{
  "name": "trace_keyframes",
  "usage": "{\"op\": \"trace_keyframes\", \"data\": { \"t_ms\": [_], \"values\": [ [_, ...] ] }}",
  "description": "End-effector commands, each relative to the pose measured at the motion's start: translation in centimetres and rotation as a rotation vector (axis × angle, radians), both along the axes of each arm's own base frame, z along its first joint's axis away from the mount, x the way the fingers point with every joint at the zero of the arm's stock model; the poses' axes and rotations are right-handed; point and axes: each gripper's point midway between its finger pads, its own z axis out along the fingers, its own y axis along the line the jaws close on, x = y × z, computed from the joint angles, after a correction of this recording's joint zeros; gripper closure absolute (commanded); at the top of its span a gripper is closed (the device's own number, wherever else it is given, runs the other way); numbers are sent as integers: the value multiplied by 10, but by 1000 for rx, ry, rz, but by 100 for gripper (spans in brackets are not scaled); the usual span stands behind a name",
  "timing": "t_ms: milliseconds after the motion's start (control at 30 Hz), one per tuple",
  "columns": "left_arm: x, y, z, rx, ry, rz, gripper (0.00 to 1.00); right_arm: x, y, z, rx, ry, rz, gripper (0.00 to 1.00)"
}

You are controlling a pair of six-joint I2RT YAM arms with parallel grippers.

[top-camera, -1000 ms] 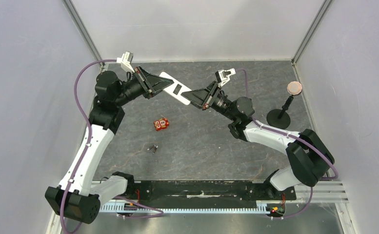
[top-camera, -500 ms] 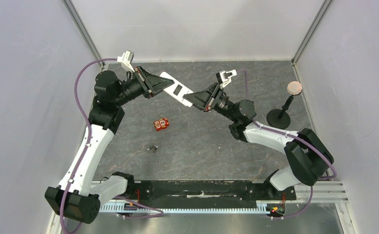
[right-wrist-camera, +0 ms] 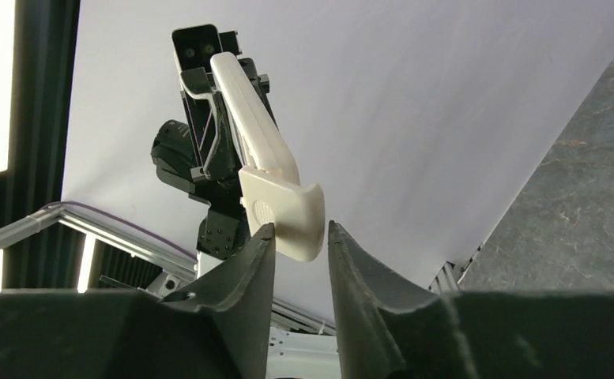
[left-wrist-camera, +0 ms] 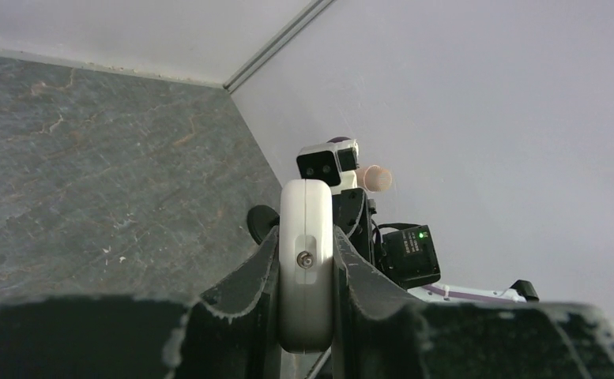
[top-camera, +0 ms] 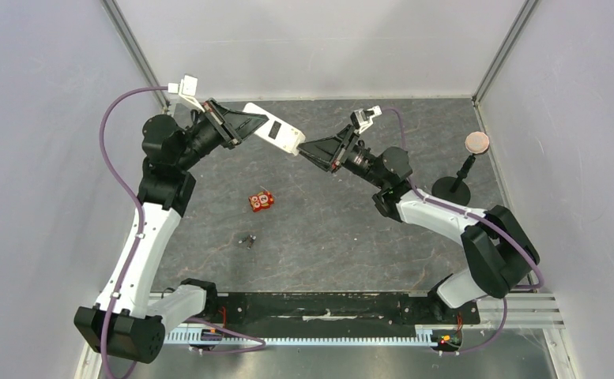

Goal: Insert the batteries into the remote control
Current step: Remove the battery cover from the remote control, then pick up the battery from the center of the board.

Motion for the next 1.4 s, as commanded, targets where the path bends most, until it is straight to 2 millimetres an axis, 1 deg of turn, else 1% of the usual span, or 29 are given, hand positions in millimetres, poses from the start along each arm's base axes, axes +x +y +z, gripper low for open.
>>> {"op": "trace_keyframes", "data": {
  "t_ms": [0,67,100,167,200,333,400,467,533,633,733,767,833,867,933,967,1000,1100,1200,1233,1300,1367],
  "values": [
    [0,3,11,33,-115,16,98,3,3,19,28,-34,8,71],
    [3,3,5,45,-108,25,98,4,3,18,33,-31,12,77],
    [4,4,2,52,-107,32,98,4,3,17,32,-30,14,79],
    [6,5,-2,61,-103,35,98,5,3,16,34,-36,16,79],
    [7,4,-4,63,-100,33,98,4,4,16,38,-42,20,77],
    [9,2,-10,68,-85,22,98,8,6,12,33,-41,21,58],
    [9,2,-12,70,-81,17,98,12,10,7,13,-33,21,50],
    [8,1,-12,73,-85,9,98,15,12,2,-3,-31,17,45],
    [9,0,-15,79,-80,6,98,16,13,5,4,-42,15,42],
    [14,0,-25,85,-47,7,98,19,17,6,4,-41,24,44],
    [21,3,-37,97,-9,35,98,17,18,-2,-4,-13,47,53],
    [25,7,-42,113,-2,66,98,16,18,-8,-14,-2,52,54],
    [36,17,-57,163,29,145,98,15,16,-27,-63,25,40,54],
    [42,25,-67,198,55,196,98,14,15,-42,-104,42,32,55],
    [49,38,-82,254,86,268,98,14,9,-66,-176,59,3,54],
    [50,43,-88,274,101,294,98,15,5,-74,-215,50,-17,54],
    [51,47,-92,294,109,318,98,16,3,-86,-264,59,-33,54],
    [51,61,-105,346,149,385,98,24,-5,-110,-443,24,-100,53],
    [49,74,-117,392,188,442,98,31,-16,-128,-605,-42,-163,52],
    [48,79,-119,404,200,466,98,32,-19,-137,-664,-52,-171,52],
    [45,88,-125,435,226,502,98,30,-17,-151,-775,-119,-163,51],
    [40,94,-126,460,232,527,98,23,-8,-167,-881,-186,-130,51]
  ]
}}
